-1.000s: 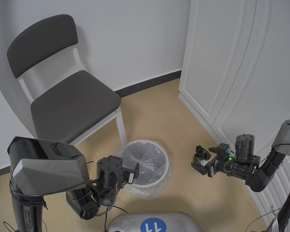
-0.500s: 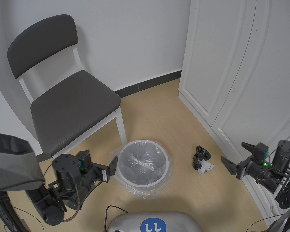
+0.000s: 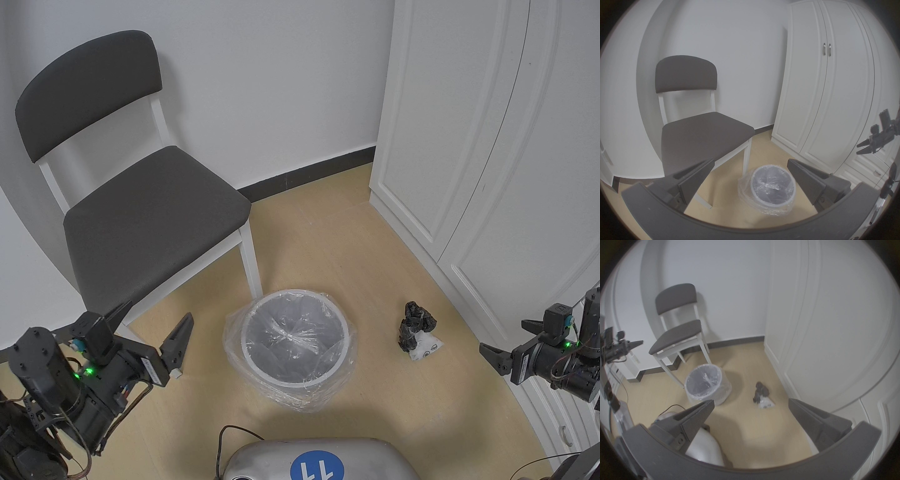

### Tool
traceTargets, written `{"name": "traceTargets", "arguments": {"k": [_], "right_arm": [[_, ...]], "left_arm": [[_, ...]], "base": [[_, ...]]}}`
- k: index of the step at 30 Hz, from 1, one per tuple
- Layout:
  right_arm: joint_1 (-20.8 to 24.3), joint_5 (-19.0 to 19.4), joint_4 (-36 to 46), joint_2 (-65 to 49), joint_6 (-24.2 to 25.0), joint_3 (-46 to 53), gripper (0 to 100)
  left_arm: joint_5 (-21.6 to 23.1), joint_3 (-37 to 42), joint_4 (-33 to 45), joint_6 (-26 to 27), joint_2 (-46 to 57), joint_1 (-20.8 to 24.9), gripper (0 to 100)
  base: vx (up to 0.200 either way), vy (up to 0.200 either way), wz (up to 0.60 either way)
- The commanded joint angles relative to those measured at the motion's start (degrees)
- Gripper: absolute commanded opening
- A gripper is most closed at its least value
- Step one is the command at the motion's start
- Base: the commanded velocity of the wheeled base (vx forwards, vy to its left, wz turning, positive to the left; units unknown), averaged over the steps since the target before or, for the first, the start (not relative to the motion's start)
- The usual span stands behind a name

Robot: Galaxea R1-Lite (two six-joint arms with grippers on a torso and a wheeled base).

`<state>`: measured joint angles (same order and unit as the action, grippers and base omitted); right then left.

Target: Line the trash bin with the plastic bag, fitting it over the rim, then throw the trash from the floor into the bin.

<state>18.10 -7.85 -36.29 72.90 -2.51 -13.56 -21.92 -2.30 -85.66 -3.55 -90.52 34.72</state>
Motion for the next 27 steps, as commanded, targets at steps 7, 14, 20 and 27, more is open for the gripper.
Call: {"name": "traceTargets", "arguments": {"k": [7,14,20,27], "right_arm": [[-4.0,1.3,21.3,-2.1,12.1,-15.6,100],[-7.1,1.9,21.2,4.8,12.0,-16.3,100],[-9.8,2.6,12.3,16.7,12.4,-16.7,100],[-11.0,2.8,1.3,31.7,10.7,-22.8,100]], "left_arm": [[2.2,1.4,7.9,-0.2,15.5,-1.5,100],[2.1,2.3,8.1,-0.3,15.7,-3.3,100],[2.2,2.2,8.1,0.0,15.5,-4.6,100],[2.2,1.6,8.1,0.1,15.5,-4.7,100]], "base": [[0.000,0.000,0.00],[0.000,0.000,0.00],[0.000,0.000,0.00],[0.000,0.000,0.00]]}}
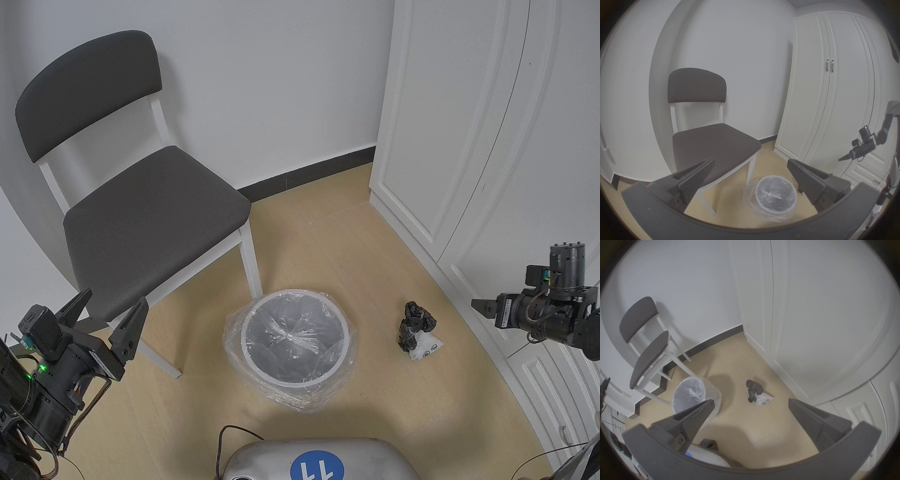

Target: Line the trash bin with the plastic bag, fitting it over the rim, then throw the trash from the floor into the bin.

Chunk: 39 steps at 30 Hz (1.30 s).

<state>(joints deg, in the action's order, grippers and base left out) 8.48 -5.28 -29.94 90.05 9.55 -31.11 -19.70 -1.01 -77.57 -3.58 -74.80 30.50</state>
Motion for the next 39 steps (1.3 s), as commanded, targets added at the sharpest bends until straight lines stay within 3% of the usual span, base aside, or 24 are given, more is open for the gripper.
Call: {"name": "traceTargets", "arguments": {"k": [1,13,21,28,39], "right_arm": [[-1.4,0.1,-4.4,15.9,-2.4,-6.9,100],[-2.2,0.4,-3.8,34.8,-4.0,-14.4,100],[-1.5,0.3,-4.8,52.2,-4.2,-28.4,100],[-1.6,0.3,2.8,56.0,-3.9,-38.2,100],[-1.4,-1.1,3.0,59.0,-4.4,-45.9,100]], "left_arm": [[0.1,0.3,0.0,0.2,-0.6,-0.4,100],[0.0,-0.2,-0.7,0.7,-6.1,-0.3,100],[0.0,-0.1,-0.6,0.4,-6.3,-1.3,100],[0.5,-1.3,-0.5,0.3,-8.3,-4.0,100],[3.7,-1.3,-0.7,0.3,-8.7,-6.3,100]], "base": [[0.000,0.000,0.00],[0.000,0.000,0.00],[0.000,0.000,0.00],[0.000,0.000,0.00],[0.000,0.000,0.00]]}}
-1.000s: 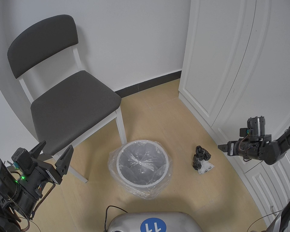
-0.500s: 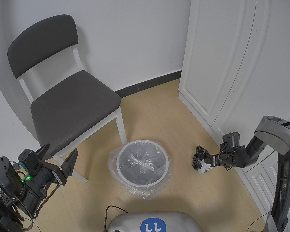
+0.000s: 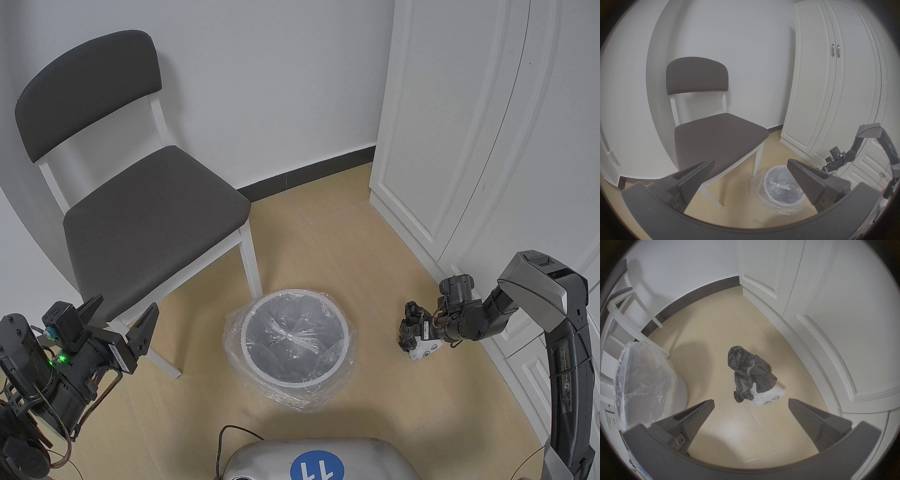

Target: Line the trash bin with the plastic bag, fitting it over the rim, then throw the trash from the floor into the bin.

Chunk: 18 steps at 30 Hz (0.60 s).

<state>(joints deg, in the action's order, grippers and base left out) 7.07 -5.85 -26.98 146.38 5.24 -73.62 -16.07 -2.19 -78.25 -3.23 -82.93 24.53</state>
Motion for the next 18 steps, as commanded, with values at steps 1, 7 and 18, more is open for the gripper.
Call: {"name": "traceTargets", "arguments": {"k": [1,7,18], "right_arm": [[0.0,-0.8,0.2,3.1,-0.2,-4.6,100],[0.1,-2.4,5.2,5.7,-0.3,-10.9,100],[-1.6,-3.6,13.7,9.4,6.4,-19.3,100]], "left_arm": [[0.1,-0.1,-0.1,0.0,-0.5,-0.4,100],[0.2,0.1,-0.1,-0.1,-0.4,-1.1,100],[0.2,0.2,-0.1,-0.1,-0.6,-2.0,100]], "base": [[0.000,0.000,0.00],[0.000,0.000,0.00],[0.000,0.000,0.00]]}}
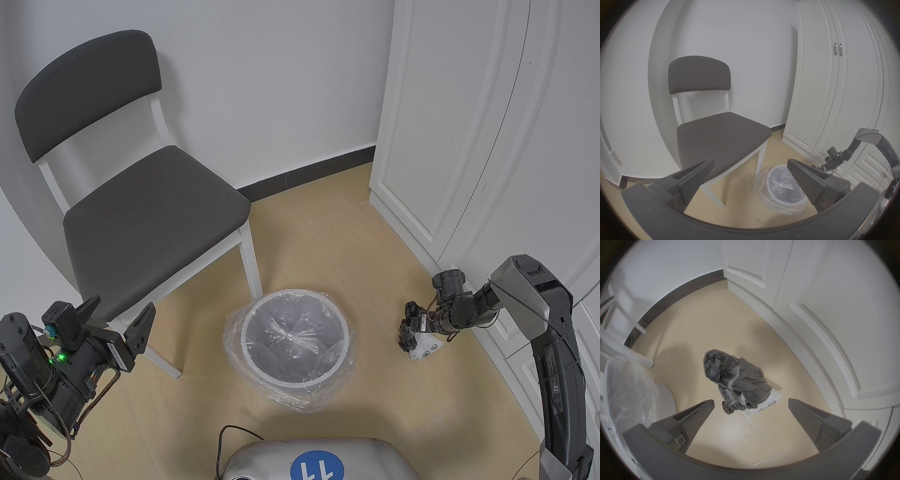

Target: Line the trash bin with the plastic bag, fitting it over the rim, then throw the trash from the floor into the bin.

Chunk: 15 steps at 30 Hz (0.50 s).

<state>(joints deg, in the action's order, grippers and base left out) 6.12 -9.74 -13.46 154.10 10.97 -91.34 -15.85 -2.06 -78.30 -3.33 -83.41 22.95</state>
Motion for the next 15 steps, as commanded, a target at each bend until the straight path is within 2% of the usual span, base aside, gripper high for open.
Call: {"name": "traceTargets", "arguments": {"k": [1,4,11,15], "right_arm": [[-0.8,1.0,0.2,1.7,1.2,-1.6,100],[-0.9,4.1,0.2,1.7,2.7,-1.6,100],[-0.8,4.6,0.9,3.2,2.9,-4.4,100],[-0.8,4.7,1.2,3.8,2.7,-4.6,100]], "left_arm": [[0.1,0.1,0.0,0.0,0.2,-0.5,100],[0.6,0.3,0.0,0.1,0.4,-0.4,100],[1.2,2.1,-0.3,0.3,1.4,0.4,100],[0.8,2.1,1.3,0.1,7.4,6.6,100]], "base": [[0.000,0.000,0.00],[0.000,0.000,0.00],[0.000,0.000,0.00],[0.000,0.000,0.00]]}}
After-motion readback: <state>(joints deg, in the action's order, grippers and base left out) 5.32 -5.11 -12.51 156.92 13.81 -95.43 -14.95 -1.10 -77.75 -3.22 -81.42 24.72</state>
